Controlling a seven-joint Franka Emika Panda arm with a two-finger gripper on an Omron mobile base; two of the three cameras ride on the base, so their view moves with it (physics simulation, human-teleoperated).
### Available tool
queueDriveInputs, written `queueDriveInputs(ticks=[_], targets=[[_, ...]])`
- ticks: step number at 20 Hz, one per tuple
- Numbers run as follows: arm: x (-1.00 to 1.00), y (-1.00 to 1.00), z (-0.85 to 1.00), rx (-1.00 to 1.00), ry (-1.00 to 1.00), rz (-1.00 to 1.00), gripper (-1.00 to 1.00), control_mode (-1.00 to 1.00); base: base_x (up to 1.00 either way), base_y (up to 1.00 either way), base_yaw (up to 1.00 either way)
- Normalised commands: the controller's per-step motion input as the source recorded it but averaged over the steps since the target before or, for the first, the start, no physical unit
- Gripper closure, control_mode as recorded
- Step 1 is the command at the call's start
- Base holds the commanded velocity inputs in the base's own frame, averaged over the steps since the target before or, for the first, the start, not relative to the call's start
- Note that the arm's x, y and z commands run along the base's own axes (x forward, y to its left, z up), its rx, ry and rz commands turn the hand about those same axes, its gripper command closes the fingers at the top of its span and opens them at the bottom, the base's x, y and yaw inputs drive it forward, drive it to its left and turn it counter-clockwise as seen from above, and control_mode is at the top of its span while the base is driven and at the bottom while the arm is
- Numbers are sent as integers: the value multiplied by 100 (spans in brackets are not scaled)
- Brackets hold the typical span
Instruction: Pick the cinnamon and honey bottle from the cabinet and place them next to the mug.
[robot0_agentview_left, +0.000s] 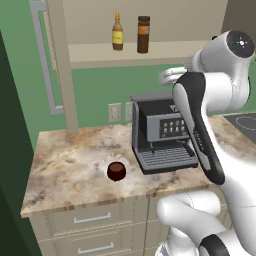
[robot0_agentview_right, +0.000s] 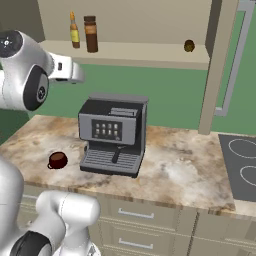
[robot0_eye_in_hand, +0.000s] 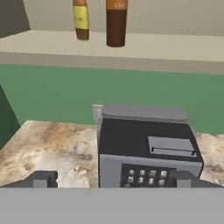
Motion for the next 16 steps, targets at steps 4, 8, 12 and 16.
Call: queueDriveInputs(ticks=[4, 8, 12, 16], targets=[[0, 29, 87, 0, -24, -4, -100, -100, 0, 0, 0], [0, 3, 52, 2, -12, -1, -100, -100, 0, 0, 0], [0, -13, 23, 2, -2, 5, -100, -100, 0, 0, 0], [20, -26, 20, 0, 2, 14, -100, -100, 0, 0, 0]])
